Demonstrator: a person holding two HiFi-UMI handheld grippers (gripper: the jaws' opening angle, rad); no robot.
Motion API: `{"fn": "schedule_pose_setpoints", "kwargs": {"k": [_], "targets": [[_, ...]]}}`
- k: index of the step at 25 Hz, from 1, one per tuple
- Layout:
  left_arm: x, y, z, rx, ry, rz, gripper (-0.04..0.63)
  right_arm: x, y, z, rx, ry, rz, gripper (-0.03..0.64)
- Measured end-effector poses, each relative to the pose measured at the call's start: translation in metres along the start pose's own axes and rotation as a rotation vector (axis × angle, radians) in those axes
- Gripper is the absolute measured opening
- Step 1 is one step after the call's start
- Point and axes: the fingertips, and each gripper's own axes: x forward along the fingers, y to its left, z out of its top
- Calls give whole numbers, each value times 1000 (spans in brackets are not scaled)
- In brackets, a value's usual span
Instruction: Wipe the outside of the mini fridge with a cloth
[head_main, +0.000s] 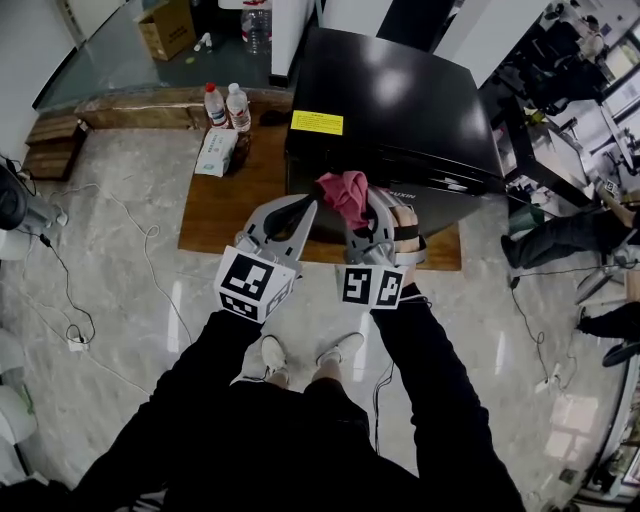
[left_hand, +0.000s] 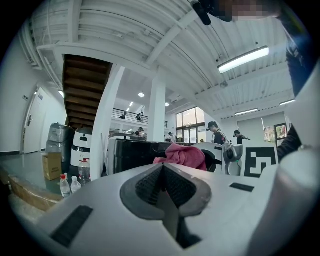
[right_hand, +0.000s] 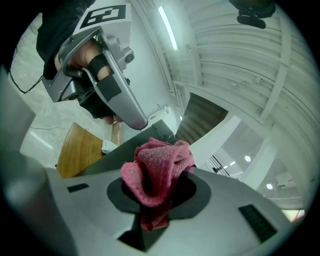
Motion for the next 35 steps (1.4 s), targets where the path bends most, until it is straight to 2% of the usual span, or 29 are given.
{"fn": "schedule_pose_setpoints", "kwargs": {"k": [11,25,29,31,35], "targets": [[67,-80,-4,12,20,-105,6,-50,-45,-89,54,86,-42,92],[171,-210,-9,31,49,-264,6,-129,-127,-261,194,282,-126,92],[189,-232,-13,27,53,-286,6,-142,-137,-285,204,305,-130,92],[196,-240,-11,32,47,-287,6,-149,-142,-293,247,301,-130,92],[192,-248,5,43,-35,-260,6,-169,-146,-288,354,250,-133,94]]}}
